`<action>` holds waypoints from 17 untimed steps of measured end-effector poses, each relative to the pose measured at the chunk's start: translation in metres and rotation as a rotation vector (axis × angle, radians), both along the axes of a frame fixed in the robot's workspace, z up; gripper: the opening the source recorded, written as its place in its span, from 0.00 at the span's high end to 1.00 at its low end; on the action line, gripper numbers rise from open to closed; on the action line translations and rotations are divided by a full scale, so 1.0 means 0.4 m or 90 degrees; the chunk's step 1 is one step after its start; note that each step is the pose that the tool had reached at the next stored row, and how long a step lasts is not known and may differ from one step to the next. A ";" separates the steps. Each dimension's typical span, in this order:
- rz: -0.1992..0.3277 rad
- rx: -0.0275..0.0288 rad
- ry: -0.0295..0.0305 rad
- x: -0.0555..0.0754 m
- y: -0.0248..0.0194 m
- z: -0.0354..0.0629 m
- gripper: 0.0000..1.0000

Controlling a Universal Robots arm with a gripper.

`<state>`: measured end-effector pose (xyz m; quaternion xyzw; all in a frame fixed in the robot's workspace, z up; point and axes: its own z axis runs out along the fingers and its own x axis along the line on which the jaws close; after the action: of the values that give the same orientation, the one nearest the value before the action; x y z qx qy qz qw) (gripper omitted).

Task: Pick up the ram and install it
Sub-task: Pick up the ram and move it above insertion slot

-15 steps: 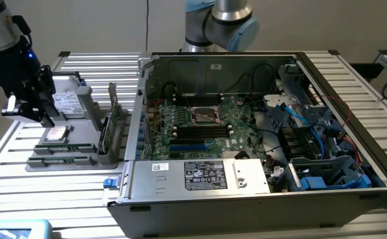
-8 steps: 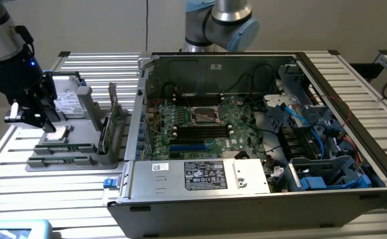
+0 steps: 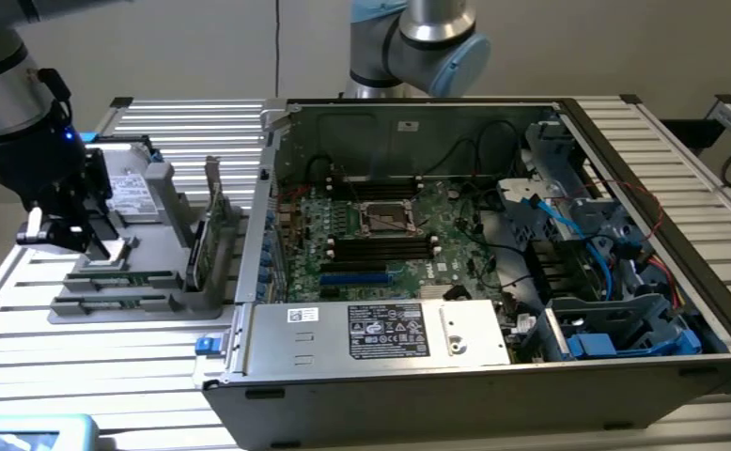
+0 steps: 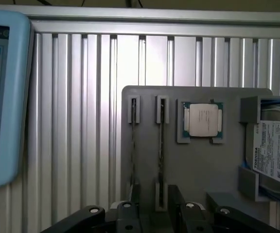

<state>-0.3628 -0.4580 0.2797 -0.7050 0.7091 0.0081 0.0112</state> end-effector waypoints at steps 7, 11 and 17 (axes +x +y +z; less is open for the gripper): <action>0.000 -0.0001 0.0019 0.000 -0.024 -0.029 0.64; 0.000 -0.0003 0.0032 0.001 -0.026 -0.046 0.64; 0.000 -0.0003 0.0203 0.001 -0.029 -0.063 0.64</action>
<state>-0.3623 -0.4695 0.2544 -0.7047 0.7092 0.0192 -0.0003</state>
